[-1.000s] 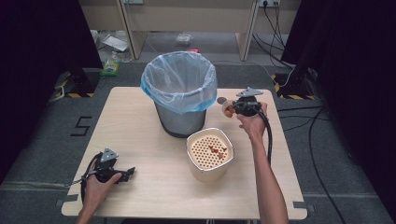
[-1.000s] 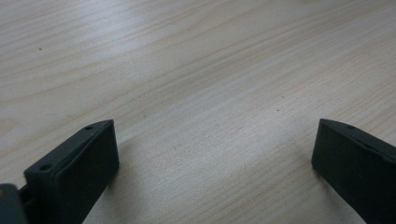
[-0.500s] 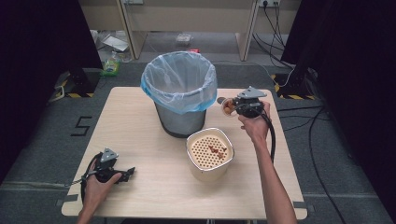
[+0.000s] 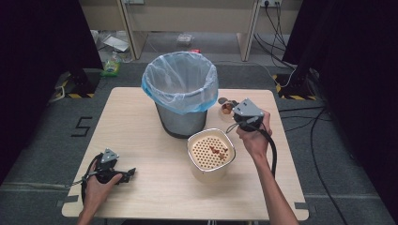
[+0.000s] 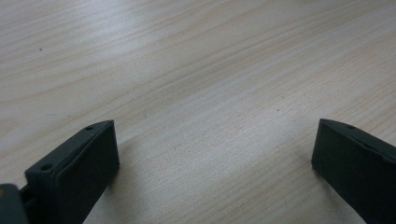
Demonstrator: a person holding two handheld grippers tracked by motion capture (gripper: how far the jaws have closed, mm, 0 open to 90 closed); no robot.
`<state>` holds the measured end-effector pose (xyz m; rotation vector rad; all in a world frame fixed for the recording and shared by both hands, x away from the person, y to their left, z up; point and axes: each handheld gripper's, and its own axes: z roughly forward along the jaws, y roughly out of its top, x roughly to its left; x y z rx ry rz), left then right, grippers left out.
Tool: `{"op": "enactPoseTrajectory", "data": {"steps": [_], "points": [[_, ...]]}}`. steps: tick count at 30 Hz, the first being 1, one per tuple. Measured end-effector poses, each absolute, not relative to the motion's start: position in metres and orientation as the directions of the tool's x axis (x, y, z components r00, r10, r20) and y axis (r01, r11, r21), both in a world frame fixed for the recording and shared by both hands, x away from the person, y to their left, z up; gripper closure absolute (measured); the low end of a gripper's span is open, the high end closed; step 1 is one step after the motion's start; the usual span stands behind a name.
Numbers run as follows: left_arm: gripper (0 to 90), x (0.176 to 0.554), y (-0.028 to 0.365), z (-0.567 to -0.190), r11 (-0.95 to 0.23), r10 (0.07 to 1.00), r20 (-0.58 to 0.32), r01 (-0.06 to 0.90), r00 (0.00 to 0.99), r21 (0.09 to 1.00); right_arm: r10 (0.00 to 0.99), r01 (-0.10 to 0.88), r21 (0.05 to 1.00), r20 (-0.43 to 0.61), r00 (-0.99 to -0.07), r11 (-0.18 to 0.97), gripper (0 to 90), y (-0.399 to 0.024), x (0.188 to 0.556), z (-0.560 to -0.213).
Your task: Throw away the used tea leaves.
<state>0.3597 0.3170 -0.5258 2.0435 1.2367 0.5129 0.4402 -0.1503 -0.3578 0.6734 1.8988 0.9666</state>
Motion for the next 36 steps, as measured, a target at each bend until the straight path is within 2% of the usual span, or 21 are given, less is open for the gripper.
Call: {"op": "enactPoseTrajectory", "data": {"steps": [8, 12, 13, 15, 16, 24, 30, 33, 36], "points": [[0.0, 0.358, 0.316, -0.526, -0.315, 0.885, -0.006, 0.607, 0.466, 0.729, 0.69, -0.078, 0.77, -0.607, -0.393, 0.633, 85.0, -0.139, 0.402, -0.361], [0.0, 0.356, 0.315, -0.525, -0.32, 0.885, 0.003, 0.603, 0.465, 0.73, 0.597, -0.184, 0.643, -0.762, -0.252, 0.743, 85.1, -0.132, 0.373, -0.365], [0.0, 0.356, 0.316, -0.525, -0.32, 0.885, 0.002, 0.604, 0.466, 0.73, 0.597, -0.184, 0.643, -0.762, -0.252, 0.743, 85.1, -0.132, 0.373, -0.365], [0.0, 0.357, 0.316, -0.526, -0.312, 0.885, -0.012, 0.611, 0.466, 0.728, 0.543, -0.202, 0.582, -0.811, -0.219, 0.787, 85.1, -0.129, 0.366, -0.365], [0.0, 0.358, 0.317, -0.526, -0.309, 0.885, -0.017, 0.613, 0.466, 0.727, 0.559, -0.219, 0.597, -0.801, -0.214, 0.772, 85.1, -0.128, 0.363, -0.364], [0.0, 0.358, 0.317, -0.526, -0.308, 0.885, -0.018, 0.614, 0.466, 0.727, 0.467, -0.284, 0.499, -0.867, -0.175, 0.819, 85.0, -0.115, 0.357, -0.371], [0.0, 0.358, 0.317, -0.526, -0.307, 0.885, -0.019, 0.615, 0.465, 0.727, 0.392, -0.32, 0.397, -0.916, -0.082, 0.861, 86.5, -0.111, 0.353, -0.384], [0.0, 0.358, 0.317, -0.526, -0.307, 0.885, -0.019, 0.614, 0.465, 0.727, 0.356, -0.346, 0.357, -0.932, -0.069, 0.868, 87.1, -0.107, 0.347, -0.39], [0.0, 0.358, 0.317, -0.526, -0.307, 0.885, -0.019, 0.614, 0.465, 0.727, 0.353, -0.323, 0.363, -0.931, -0.093, 0.874, 87.3, -0.102, 0.351, -0.396]]}}
